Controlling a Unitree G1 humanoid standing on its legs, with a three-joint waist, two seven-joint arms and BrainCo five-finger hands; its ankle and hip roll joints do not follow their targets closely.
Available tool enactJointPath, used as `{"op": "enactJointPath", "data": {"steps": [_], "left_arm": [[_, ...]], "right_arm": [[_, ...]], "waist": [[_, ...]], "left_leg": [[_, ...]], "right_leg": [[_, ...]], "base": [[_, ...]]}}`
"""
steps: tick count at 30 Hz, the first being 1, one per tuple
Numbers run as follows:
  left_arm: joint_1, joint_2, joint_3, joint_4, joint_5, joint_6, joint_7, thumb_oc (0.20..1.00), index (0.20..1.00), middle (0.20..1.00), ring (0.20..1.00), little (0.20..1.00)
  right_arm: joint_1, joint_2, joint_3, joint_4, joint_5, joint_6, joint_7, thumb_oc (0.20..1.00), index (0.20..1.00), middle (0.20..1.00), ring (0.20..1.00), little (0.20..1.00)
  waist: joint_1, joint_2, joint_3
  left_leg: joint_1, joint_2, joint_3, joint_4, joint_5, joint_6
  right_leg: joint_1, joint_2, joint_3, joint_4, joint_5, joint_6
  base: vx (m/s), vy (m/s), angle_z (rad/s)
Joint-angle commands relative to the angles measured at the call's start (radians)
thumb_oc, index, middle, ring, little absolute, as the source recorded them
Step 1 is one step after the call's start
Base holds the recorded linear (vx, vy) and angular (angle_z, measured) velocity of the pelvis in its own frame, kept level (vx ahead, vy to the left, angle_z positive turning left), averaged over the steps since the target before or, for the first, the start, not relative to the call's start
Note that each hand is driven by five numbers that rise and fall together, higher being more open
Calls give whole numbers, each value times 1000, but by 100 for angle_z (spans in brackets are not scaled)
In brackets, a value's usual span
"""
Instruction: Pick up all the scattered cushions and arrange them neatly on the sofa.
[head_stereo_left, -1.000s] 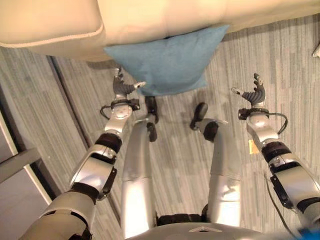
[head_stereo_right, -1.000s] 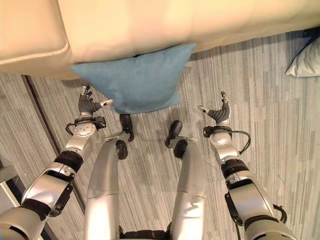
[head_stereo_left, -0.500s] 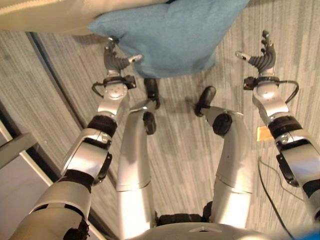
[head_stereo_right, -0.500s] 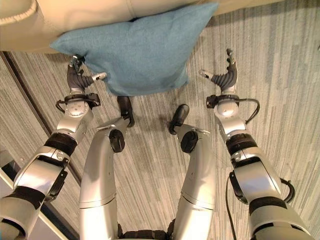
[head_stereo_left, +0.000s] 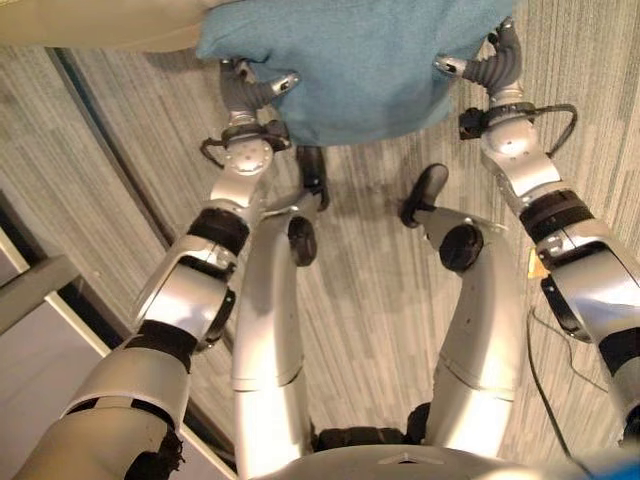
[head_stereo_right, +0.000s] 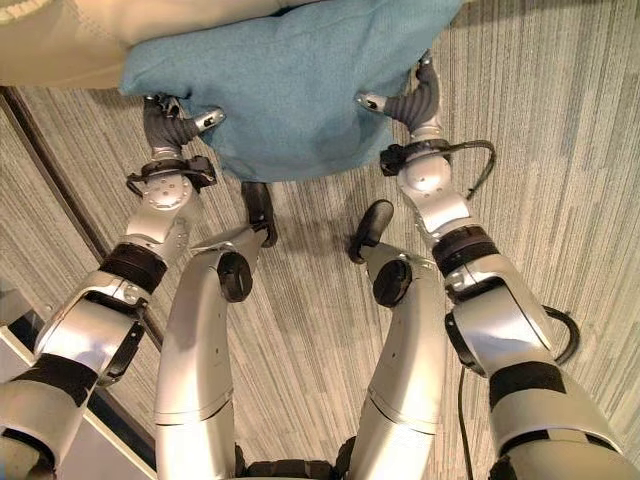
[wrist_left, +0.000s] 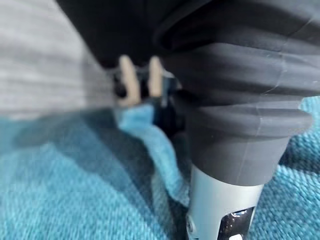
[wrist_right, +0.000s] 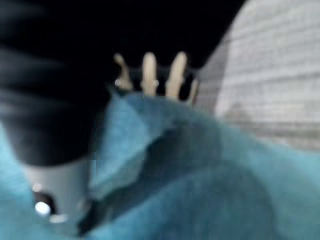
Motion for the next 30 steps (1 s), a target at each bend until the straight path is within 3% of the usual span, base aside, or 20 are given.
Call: {"op": "enactJointPath", "data": {"steps": [1,3,4,5,6,12,17,20,26,30], "left_arm": [[-73,-141,-46,-61,-3,-49,-19,1000,1000,1000,1000,1000],[-79,-155,-42,-70,-11,-55,-13,1000,1000,1000,1000,1000],[-86,-171,-35,-86,-28,-65,-10,1000,1000,1000,1000,1000],[-85,-171,-35,-86,-29,-65,-10,1000,1000,1000,1000,1000],[-84,-179,-30,-98,-39,-74,-10,206,206,206,206,206],[-41,-140,-8,-193,-21,-87,-18,200,200,200,200,200],[31,-115,2,-251,-22,-87,-53,200,200,200,200,200],[113,-110,-5,-329,3,-84,-93,200,200,200,200,200],[302,-129,3,-438,17,-91,-156,200,200,200,200,200],[404,-125,-12,-493,34,-90,-195,200,200,200,200,200]], "right_arm": [[-46,78,58,-39,-31,-35,10,1000,1000,1000,1000,1000],[-55,103,58,-38,-29,-35,7,1000,1000,1000,1000,1000],[-58,137,50,-40,-19,-39,5,859,859,859,859,859],[-58,137,50,-40,-19,-40,5,498,498,498,498,498],[-55,153,43,-43,-7,-45,5,200,200,200,200,200],[-4,157,16,-131,-18,-67,18,200,200,200,200,200],[59,106,-18,-213,-58,-66,19,200,200,200,200,200],[159,98,-65,-297,-77,-78,26,200,200,200,200,200],[383,114,-126,-476,-126,-102,37,200,200,200,200,200],[520,124,-146,-533,-128,-110,56,200,200,200,200,200]], "waist": [[-12,43,-27],[-10,46,-25],[-8,50,-22],[-9,50,-22],[-9,52,-21],[-10,54,-35],[-17,40,-98],[-28,41,-126],[-42,47,-170],[-45,50,-188]], "left_leg": [[16,-33,-79,-18,-2,-49],[14,-34,-83,-13,-1,-49],[14,-36,-90,-5,1,-49],[13,-36,-91,-5,0,-49],[12,-36,-93,-3,1,-49],[10,-35,-97,-2,10,-53],[23,-42,-77,-76,24,-63],[113,-47,-66,-152,36,-69],[419,-19,-68,-419,97,-91],[585,-14,-73,-535,135,-106]], "right_leg": [[3,12,45,-86,78,110],[3,14,44,-83,79,108],[3,14,42,-77,79,105],[3,13,42,-76,78,105],[3,16,42,-73,79,103],[3,29,38,-72,84,98],[5,49,32,-121,101,108],[98,68,8,-185,102,112],[412,93,-59,-418,137,132],[581,101,-80,-536,152,133]], "base": [[0,0,0],[5,-1,-2],[0,0,0],[0,0,0],[0,0,0],[0,0,0],[-13,-24,0],[-58,-44,0],[-86,-33,-2],[-5,-43,-7]]}}
